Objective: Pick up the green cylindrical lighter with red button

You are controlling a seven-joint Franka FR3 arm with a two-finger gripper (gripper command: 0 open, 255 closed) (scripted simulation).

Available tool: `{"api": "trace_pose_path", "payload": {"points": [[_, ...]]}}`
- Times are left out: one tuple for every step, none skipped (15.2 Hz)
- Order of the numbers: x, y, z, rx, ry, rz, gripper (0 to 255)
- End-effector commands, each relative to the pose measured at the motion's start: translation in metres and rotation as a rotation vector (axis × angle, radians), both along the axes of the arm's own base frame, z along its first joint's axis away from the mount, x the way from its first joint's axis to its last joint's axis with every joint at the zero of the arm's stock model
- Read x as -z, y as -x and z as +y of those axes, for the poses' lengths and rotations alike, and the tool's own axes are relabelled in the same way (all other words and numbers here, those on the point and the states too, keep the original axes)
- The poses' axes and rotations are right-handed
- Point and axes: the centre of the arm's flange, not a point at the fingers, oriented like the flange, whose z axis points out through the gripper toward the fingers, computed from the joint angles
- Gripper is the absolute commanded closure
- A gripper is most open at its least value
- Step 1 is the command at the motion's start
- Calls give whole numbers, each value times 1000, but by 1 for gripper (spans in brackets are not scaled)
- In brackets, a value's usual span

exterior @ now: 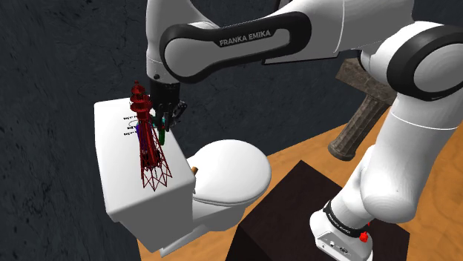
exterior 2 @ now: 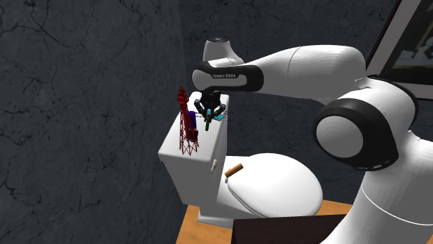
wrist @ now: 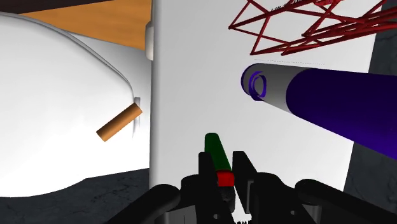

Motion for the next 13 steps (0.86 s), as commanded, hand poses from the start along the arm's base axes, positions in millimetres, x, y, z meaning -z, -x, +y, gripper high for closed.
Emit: {"api": "trace_pose_path", "payload": {"points": [[-10, 0, -1, 0, 0, 0, 255], [-16, 0, -1, 0, 0, 0, 255], [-21, 0, -1, 0, 0, 0, 255], [-26, 0, -1, 0, 0, 0, 255], [-31, 0, -1, 0, 0, 0, 255], [-37, 0, -1, 0, 0, 0, 255], [-42, 0, -1, 0, 0, 0, 255], [-47, 0, -1, 0, 0, 0, 255], [-53, 0, -1, 0, 0, 0, 255], [-58, 0, -1, 0, 0, 0, 255], [-63, 0, -1, 0, 0, 0, 255], [-64, 0, -1, 0, 0, 0, 255], [-64, 0, -1, 0, 0, 0, 255]]}}
